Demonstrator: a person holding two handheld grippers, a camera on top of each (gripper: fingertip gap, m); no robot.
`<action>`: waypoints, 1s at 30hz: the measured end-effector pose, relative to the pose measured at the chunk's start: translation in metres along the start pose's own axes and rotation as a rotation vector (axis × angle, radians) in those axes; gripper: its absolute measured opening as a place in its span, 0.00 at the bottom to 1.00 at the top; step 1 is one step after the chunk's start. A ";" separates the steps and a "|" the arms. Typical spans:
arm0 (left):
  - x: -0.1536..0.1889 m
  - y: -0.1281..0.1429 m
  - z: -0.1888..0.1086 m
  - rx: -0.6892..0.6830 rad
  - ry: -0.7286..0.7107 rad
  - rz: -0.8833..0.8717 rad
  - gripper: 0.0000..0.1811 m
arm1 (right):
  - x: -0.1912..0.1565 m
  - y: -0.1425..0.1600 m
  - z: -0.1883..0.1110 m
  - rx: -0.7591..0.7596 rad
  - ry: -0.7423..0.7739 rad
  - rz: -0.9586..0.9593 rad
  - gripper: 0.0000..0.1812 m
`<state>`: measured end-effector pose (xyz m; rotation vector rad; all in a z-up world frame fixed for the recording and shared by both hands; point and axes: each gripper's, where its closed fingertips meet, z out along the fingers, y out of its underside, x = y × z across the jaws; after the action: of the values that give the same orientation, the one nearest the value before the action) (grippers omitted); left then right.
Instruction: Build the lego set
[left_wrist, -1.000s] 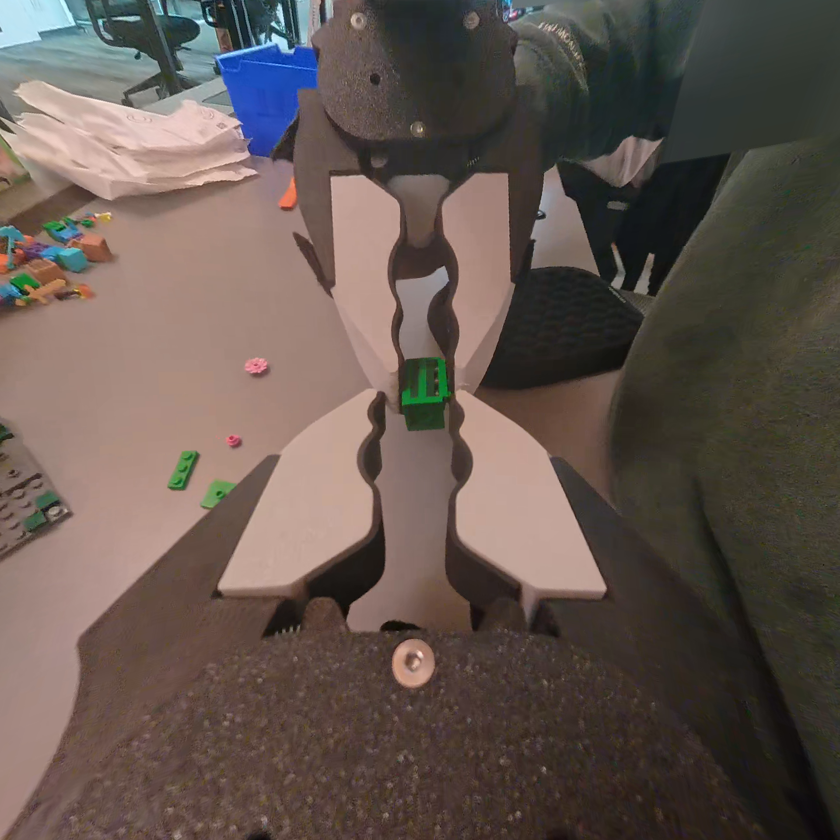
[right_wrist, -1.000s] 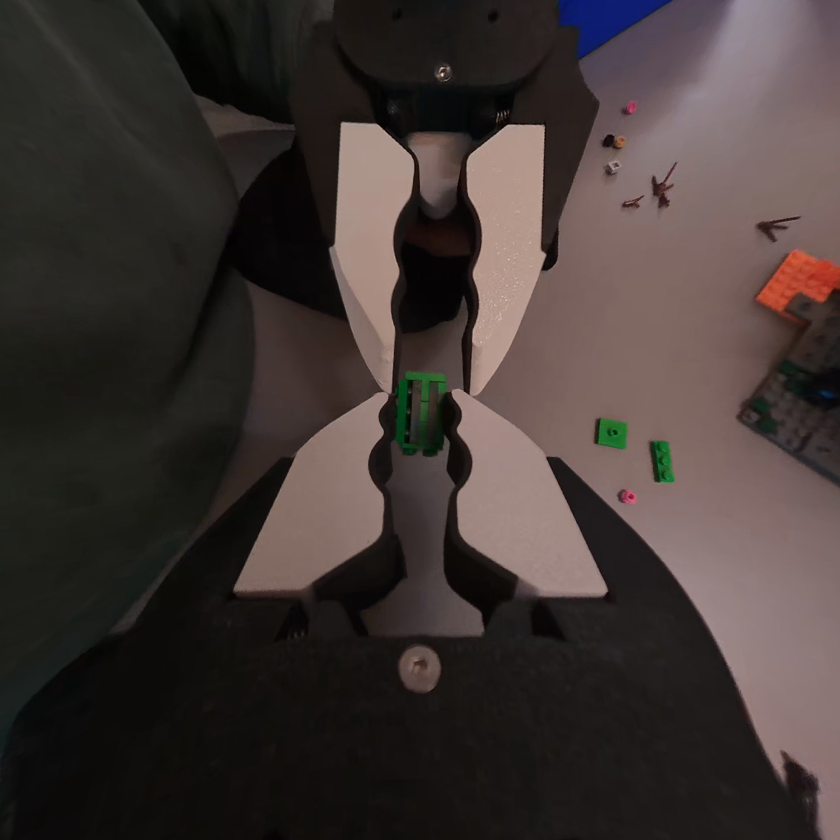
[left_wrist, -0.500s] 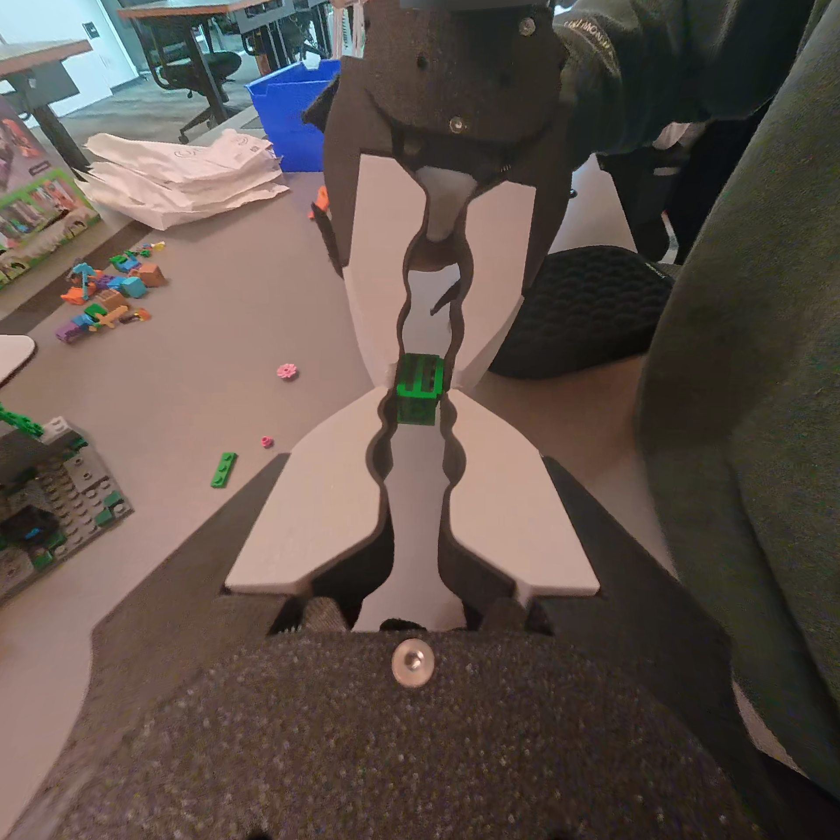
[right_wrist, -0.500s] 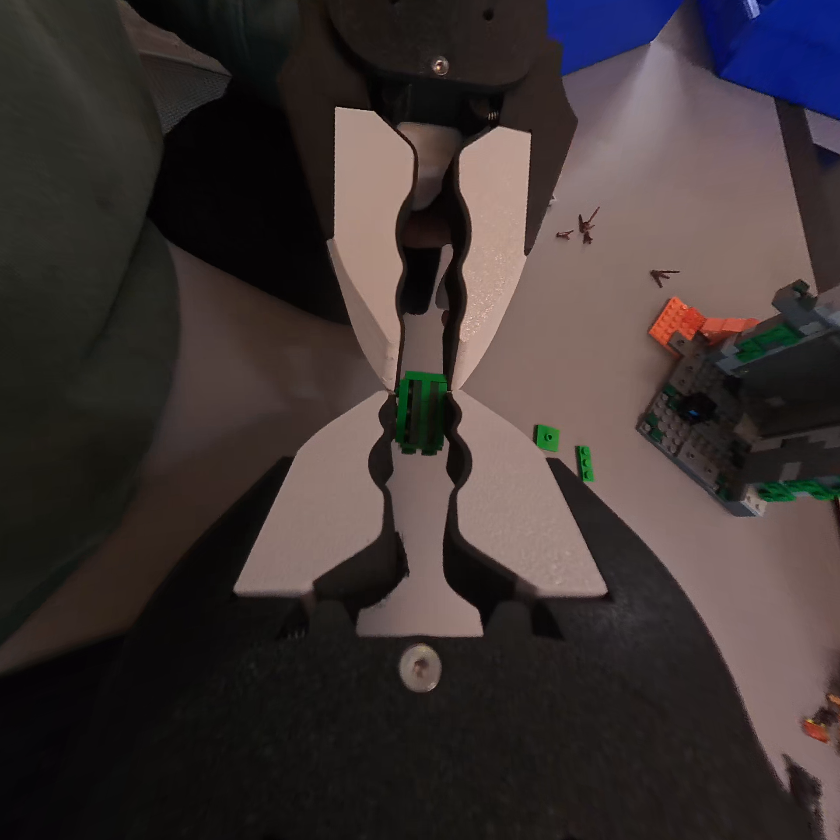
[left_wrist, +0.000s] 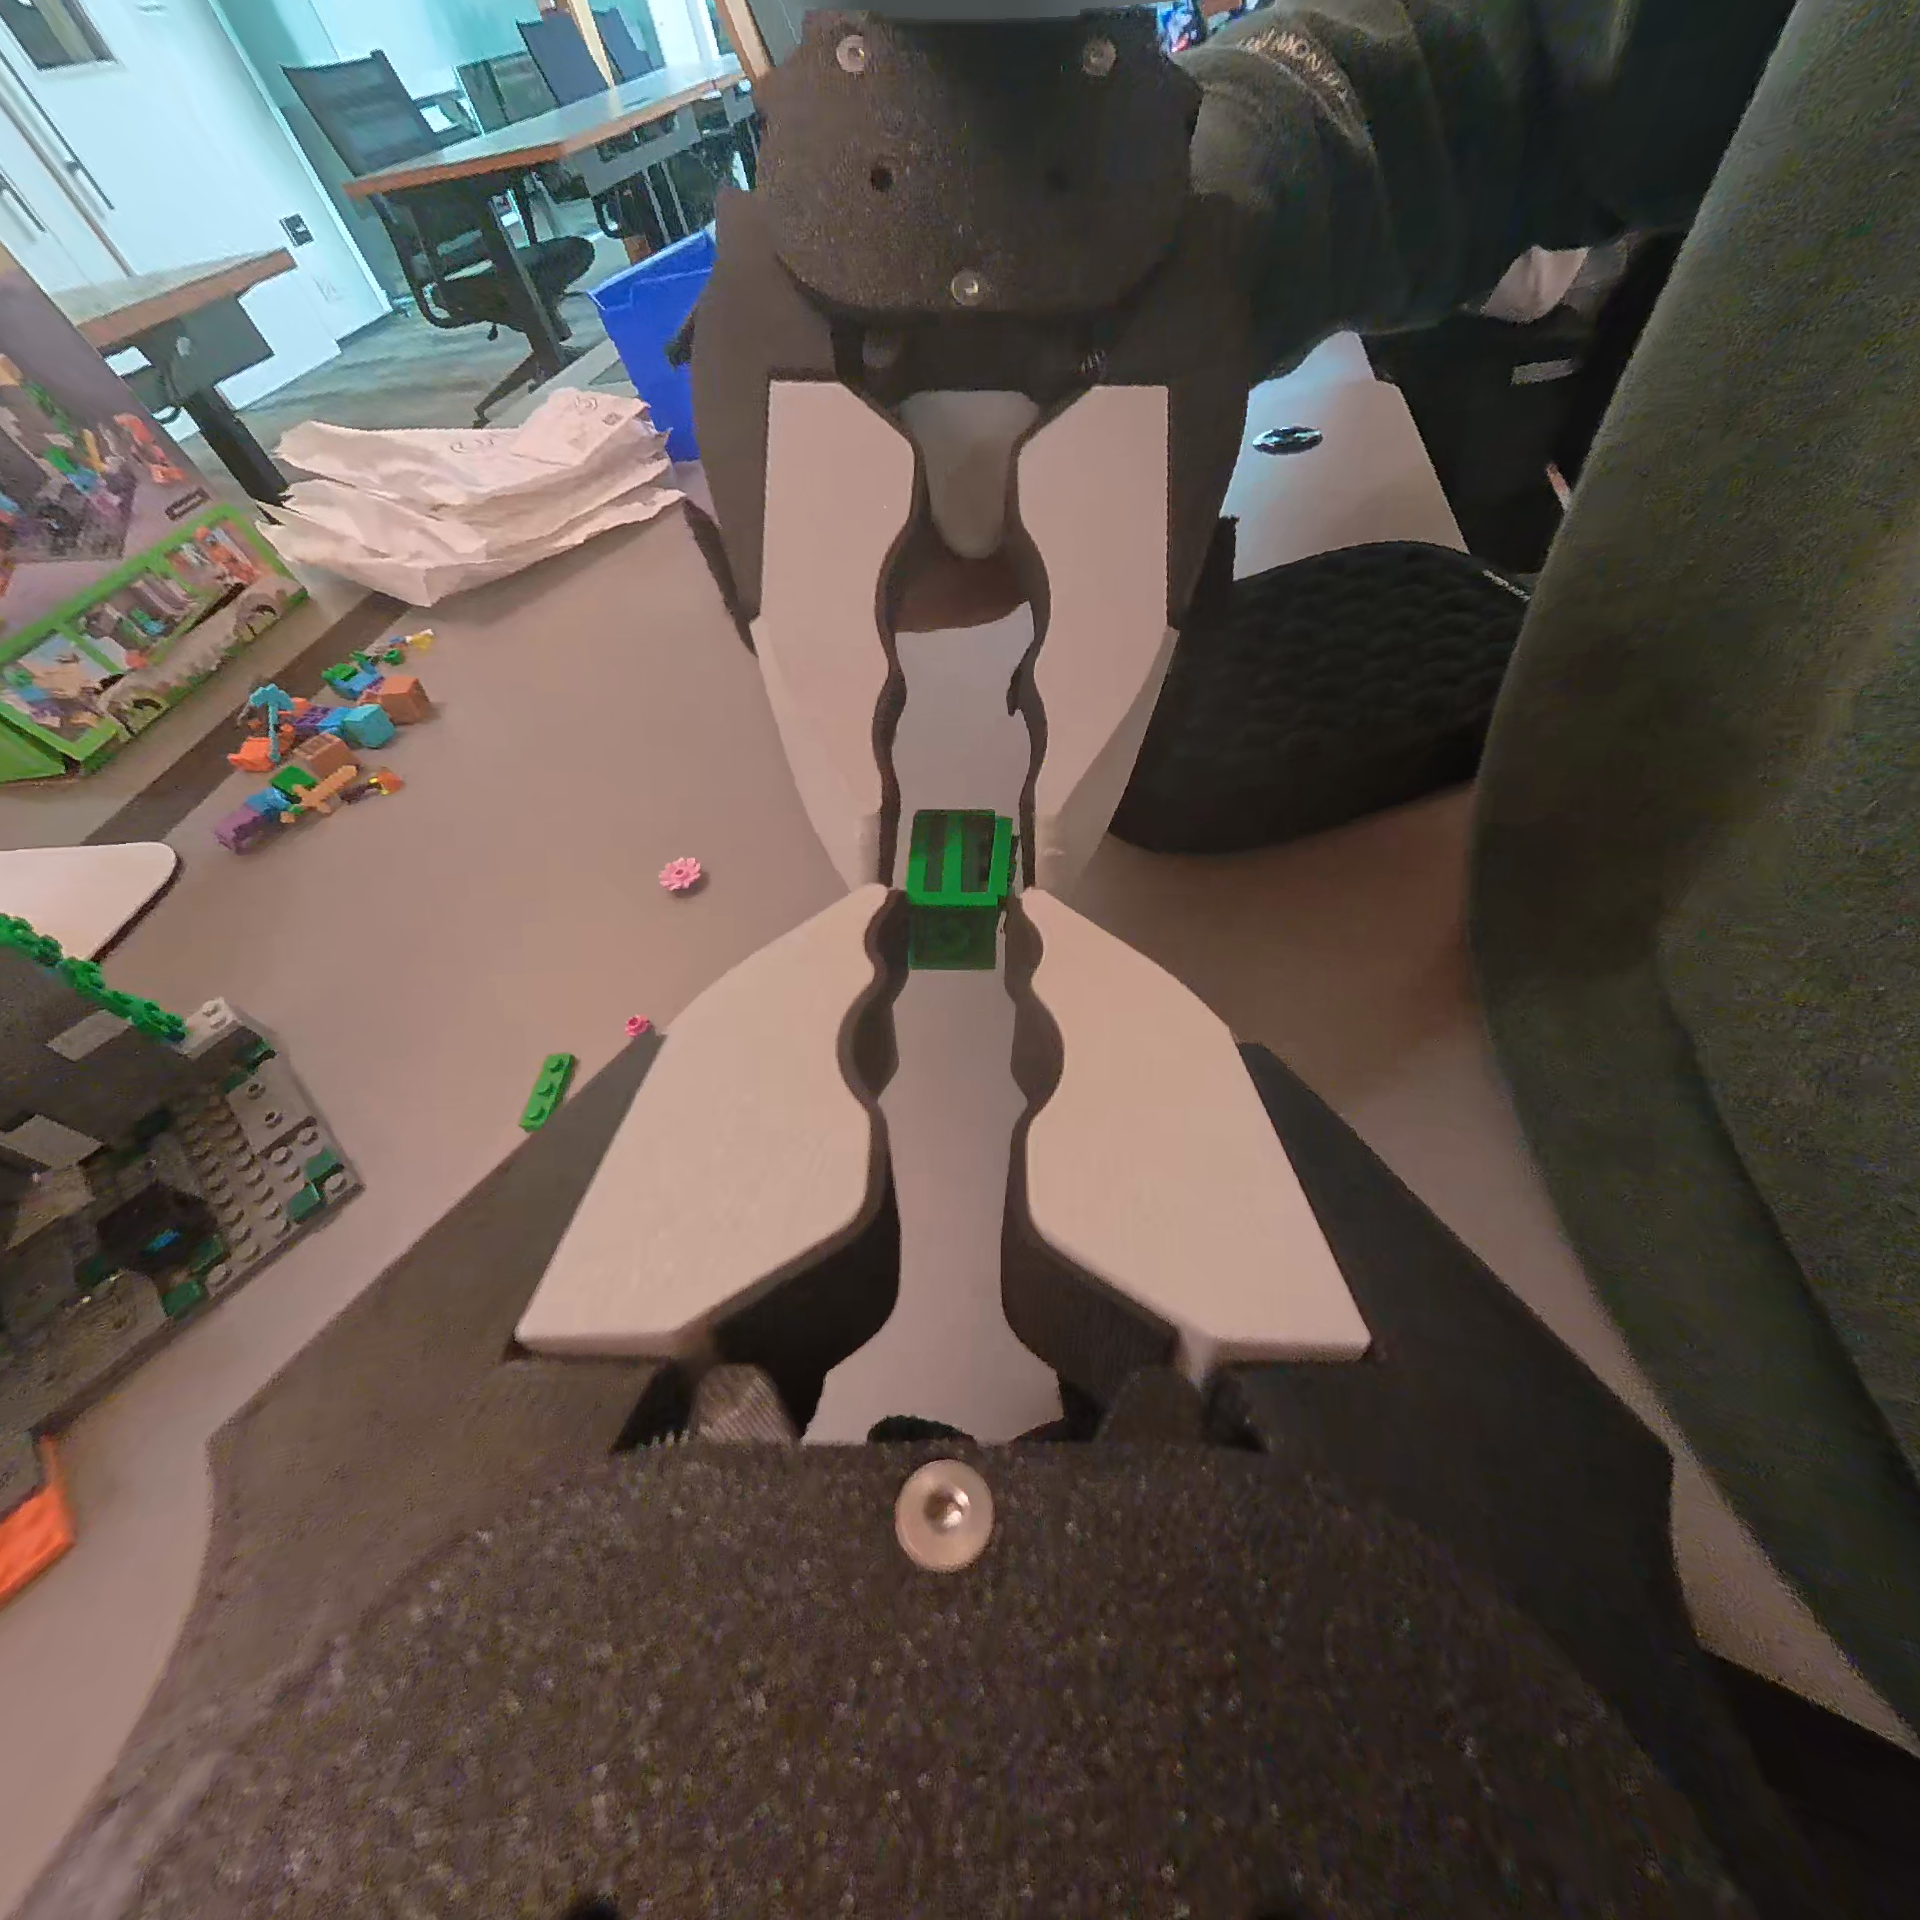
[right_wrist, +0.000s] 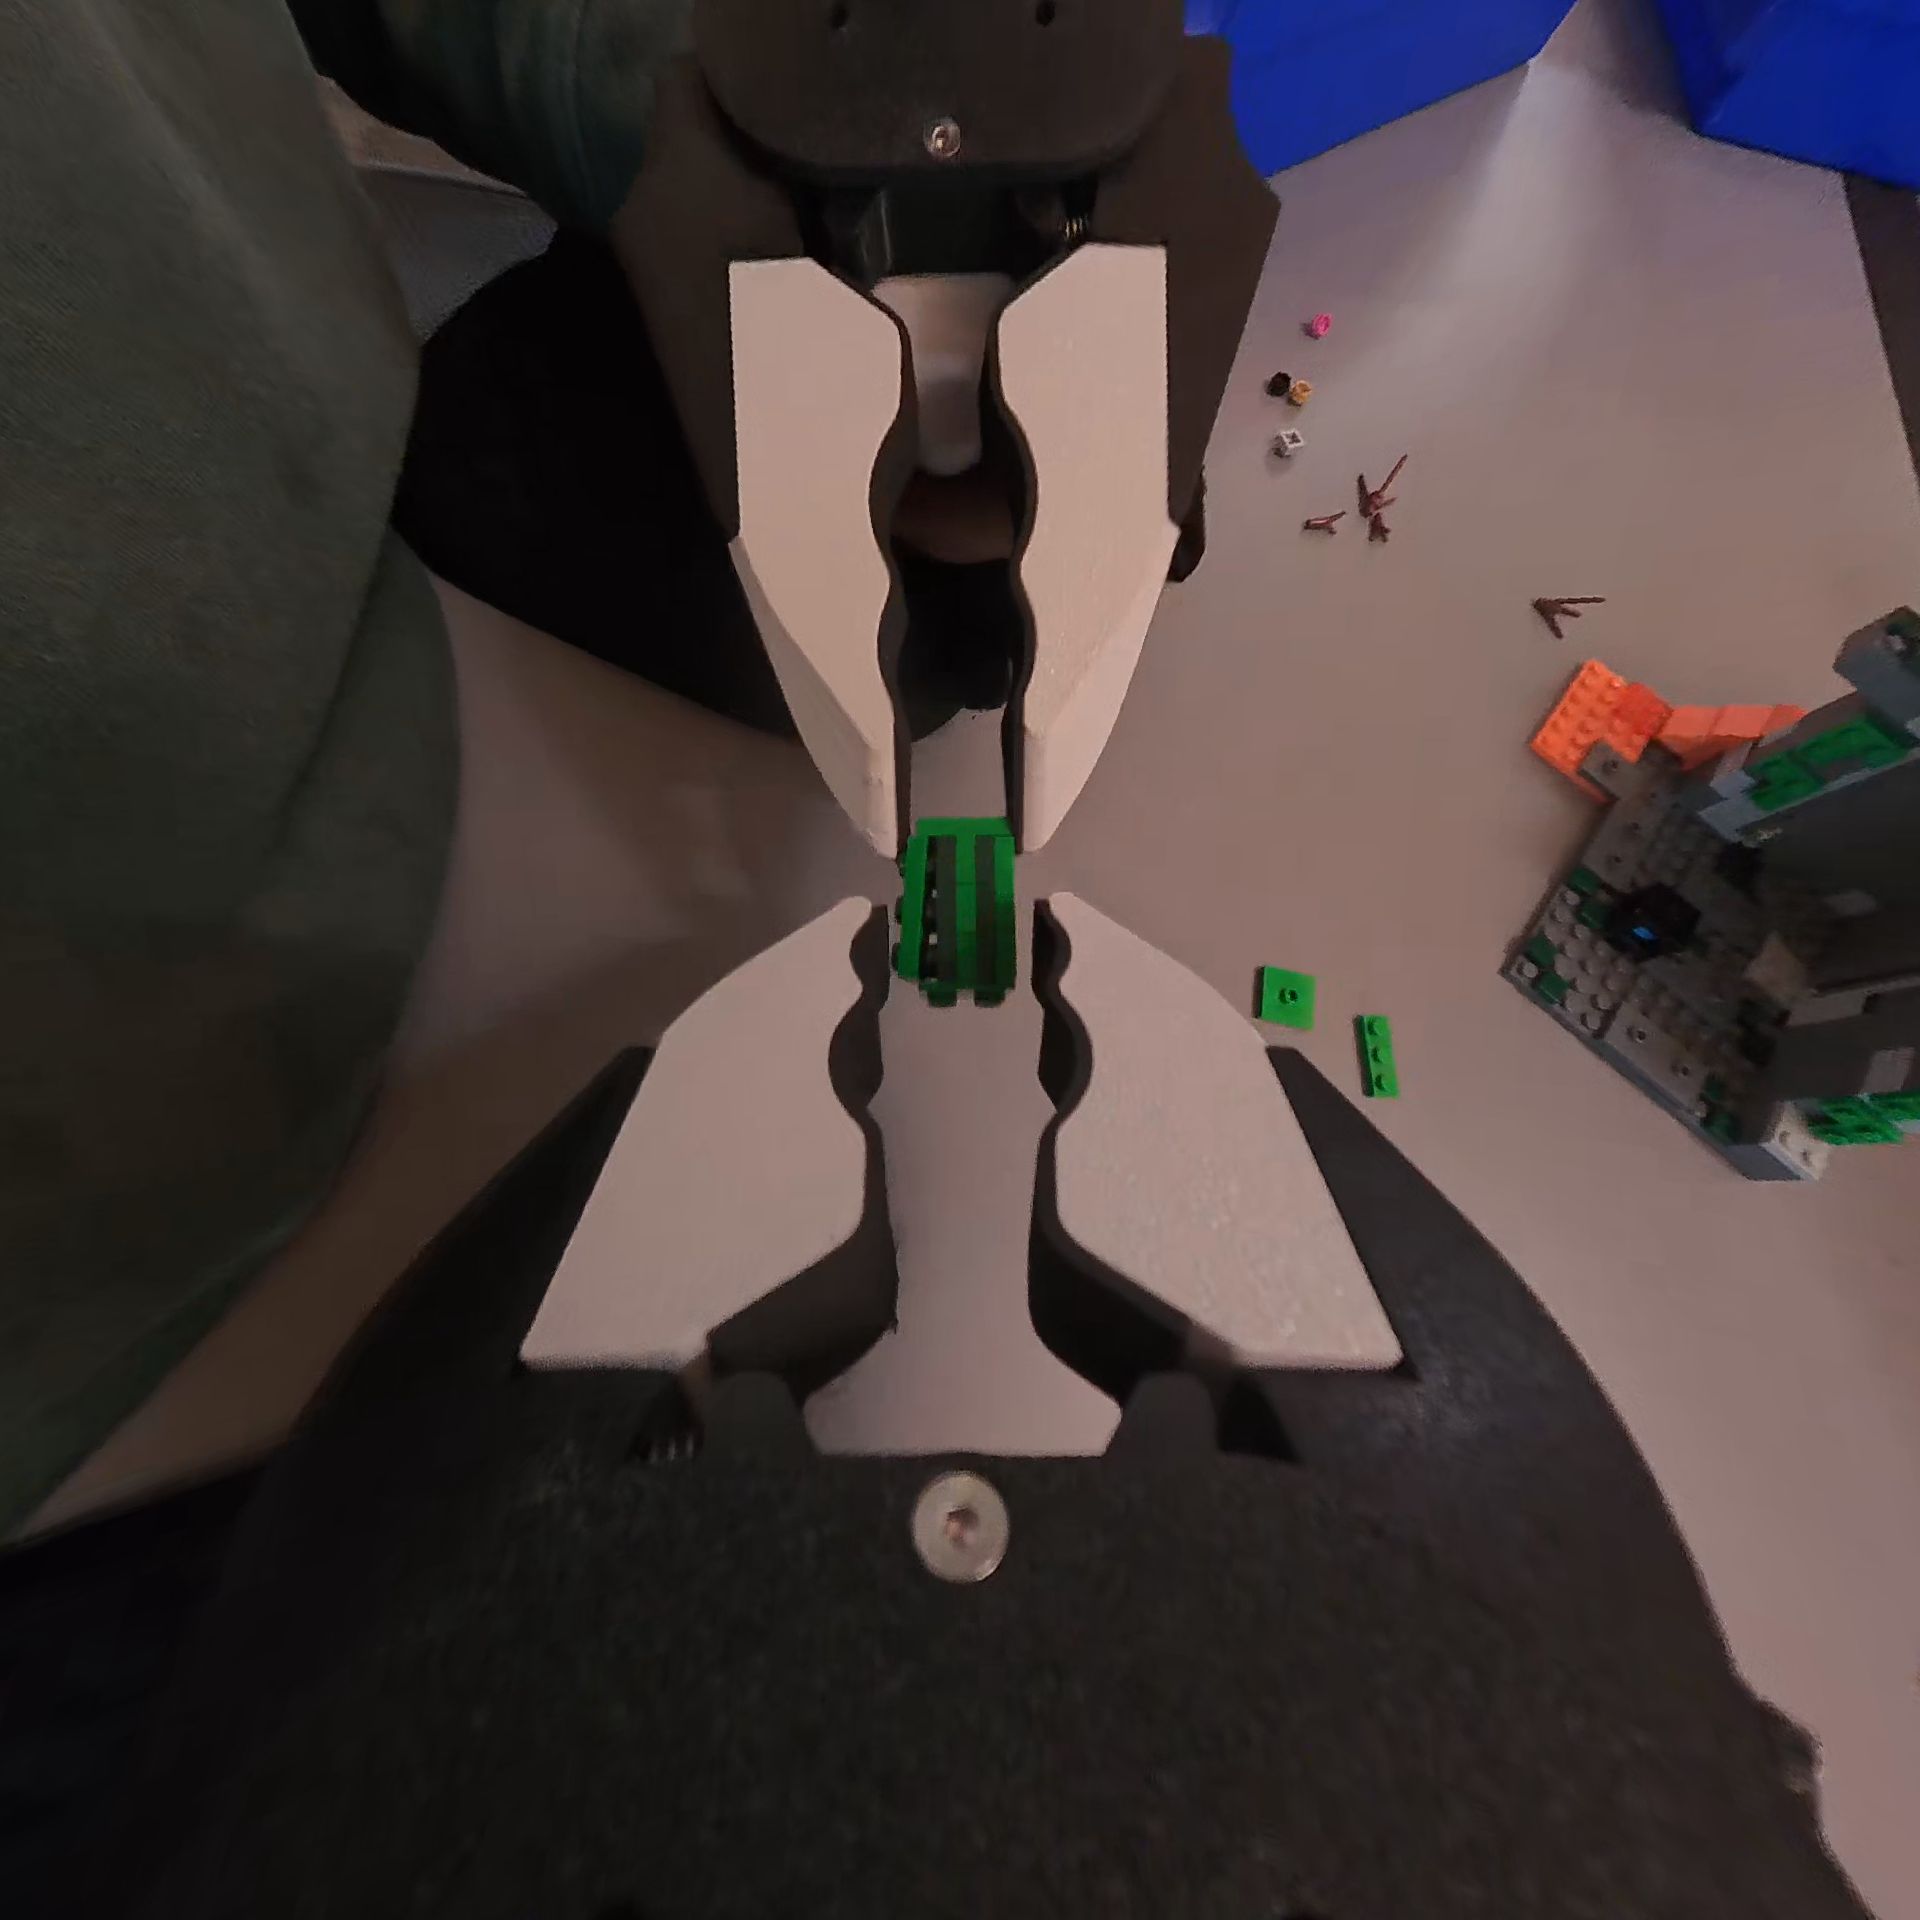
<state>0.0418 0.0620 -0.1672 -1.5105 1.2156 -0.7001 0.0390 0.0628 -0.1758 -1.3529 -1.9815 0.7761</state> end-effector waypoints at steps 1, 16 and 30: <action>0.000 0.000 -0.001 0.003 -0.001 0.000 0.10 | 0.000 0.001 0.000 -0.006 0.000 -0.003 0.14; 0.002 0.000 -0.002 0.008 0.017 -0.020 0.11 | -0.003 -0.001 0.003 -0.012 0.035 -0.073 0.11; 0.004 0.011 0.003 -0.069 0.042 -0.064 0.10 | -0.003 0.007 0.011 0.011 0.099 -0.098 0.11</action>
<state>0.0415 0.0599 -0.1792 -1.6052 1.2385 -0.7414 0.0354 0.0606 -0.1886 -1.2536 -1.9471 0.6617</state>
